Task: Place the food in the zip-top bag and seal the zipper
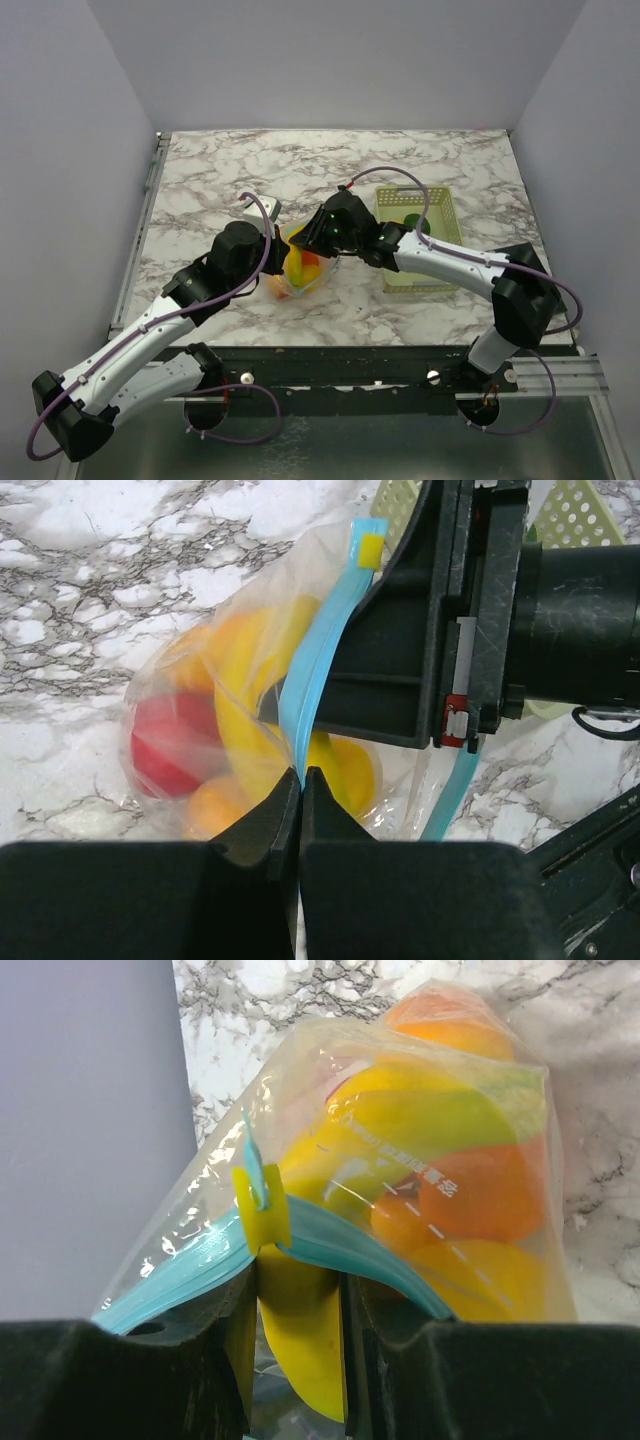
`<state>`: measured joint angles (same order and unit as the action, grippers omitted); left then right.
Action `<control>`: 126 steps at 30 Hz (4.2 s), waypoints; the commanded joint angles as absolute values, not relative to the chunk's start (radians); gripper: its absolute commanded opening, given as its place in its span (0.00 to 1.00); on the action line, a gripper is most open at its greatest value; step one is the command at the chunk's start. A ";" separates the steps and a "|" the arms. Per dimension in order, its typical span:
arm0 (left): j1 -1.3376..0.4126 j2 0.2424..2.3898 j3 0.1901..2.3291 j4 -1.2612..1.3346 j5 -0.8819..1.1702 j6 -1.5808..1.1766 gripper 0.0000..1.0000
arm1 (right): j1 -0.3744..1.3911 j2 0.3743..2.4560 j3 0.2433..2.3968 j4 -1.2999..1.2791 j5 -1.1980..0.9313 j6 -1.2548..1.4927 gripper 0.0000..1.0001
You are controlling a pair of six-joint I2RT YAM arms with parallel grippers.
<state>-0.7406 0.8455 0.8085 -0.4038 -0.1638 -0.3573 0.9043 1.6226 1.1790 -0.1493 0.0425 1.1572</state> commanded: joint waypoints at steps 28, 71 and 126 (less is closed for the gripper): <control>-0.736 0.855 0.795 -0.383 -0.154 -0.349 0.00 | 0.935 1.725 1.308 -0.200 -0.144 0.804 0.62; -0.734 0.859 0.790 -0.388 -0.169 -0.344 0.00 | 0.946 1.536 1.281 -0.598 0.348 0.763 0.54; -0.735 0.933 0.842 -0.399 -0.192 -0.323 0.00 | 0.946 1.268 1.236 -0.623 0.399 0.736 0.49</control>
